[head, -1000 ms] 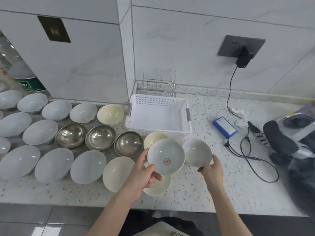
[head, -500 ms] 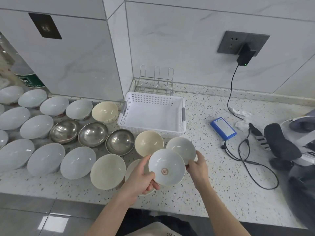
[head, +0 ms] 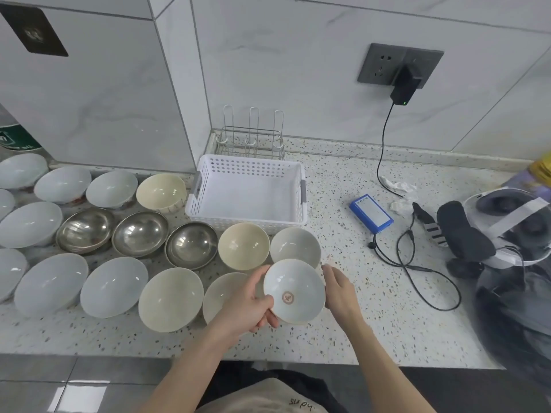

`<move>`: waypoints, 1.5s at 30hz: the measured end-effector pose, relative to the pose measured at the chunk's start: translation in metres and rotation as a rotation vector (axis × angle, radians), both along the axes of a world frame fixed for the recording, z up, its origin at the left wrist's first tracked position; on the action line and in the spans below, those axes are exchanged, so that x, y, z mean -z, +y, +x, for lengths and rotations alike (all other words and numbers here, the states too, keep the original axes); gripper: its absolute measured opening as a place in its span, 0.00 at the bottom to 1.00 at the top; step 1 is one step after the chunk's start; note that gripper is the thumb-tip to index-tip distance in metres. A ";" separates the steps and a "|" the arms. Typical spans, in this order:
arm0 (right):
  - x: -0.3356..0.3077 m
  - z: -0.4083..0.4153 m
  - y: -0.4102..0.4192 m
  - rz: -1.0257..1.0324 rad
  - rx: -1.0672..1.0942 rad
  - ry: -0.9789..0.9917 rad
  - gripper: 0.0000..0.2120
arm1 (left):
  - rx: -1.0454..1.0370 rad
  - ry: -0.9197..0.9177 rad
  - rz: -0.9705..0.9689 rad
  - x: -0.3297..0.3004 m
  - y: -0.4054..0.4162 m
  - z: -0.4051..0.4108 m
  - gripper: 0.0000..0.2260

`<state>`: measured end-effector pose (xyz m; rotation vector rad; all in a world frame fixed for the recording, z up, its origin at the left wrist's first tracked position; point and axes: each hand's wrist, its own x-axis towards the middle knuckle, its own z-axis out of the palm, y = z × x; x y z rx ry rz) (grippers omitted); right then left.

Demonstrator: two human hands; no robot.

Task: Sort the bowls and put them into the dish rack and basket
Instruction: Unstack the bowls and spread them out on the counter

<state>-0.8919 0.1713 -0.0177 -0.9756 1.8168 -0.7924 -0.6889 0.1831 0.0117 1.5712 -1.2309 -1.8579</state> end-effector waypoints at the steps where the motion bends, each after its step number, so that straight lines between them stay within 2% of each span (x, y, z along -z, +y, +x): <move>1: -0.003 -0.005 0.009 -0.037 0.000 0.041 0.16 | 0.002 -0.001 -0.002 0.001 0.000 -0.003 0.29; 7: 0.002 -0.022 0.045 -0.104 -0.112 0.041 0.08 | 0.065 -0.020 0.001 0.006 0.003 -0.017 0.30; 9: 0.006 -0.023 0.049 -0.105 -0.144 0.112 0.10 | 0.107 -0.057 -0.012 0.008 0.007 -0.020 0.31; 17: 0.022 -0.020 0.062 -0.051 -0.226 0.230 0.11 | 0.205 -0.402 -0.170 0.013 0.016 -0.021 0.36; 22: 0.027 -0.012 0.059 -0.020 -0.223 0.224 0.10 | 0.174 -0.517 -0.265 0.010 0.017 -0.016 0.28; 26: 0.025 -0.006 0.053 0.010 -0.236 0.238 0.09 | 0.092 -0.480 -0.226 0.007 0.011 -0.007 0.14; 29: 0.022 -0.002 0.049 0.022 -0.240 0.241 0.09 | 0.090 -0.426 -0.194 0.008 0.011 0.004 0.08; 35: 0.021 0.003 0.047 0.070 -0.179 0.249 0.13 | -0.015 -0.349 -0.157 0.012 0.014 0.031 0.04; 39: 0.006 0.013 0.044 0.172 -0.163 0.438 0.18 | -0.123 -0.240 -0.133 0.011 0.017 0.057 0.05; 42: -0.015 0.029 0.037 0.168 0.038 0.615 0.26 | -0.215 -0.185 -0.146 0.006 0.018 0.088 0.05; 45: -0.037 0.058 0.022 0.054 0.169 0.626 0.23 | -0.310 -0.163 -0.182 0.001 0.020 0.135 0.05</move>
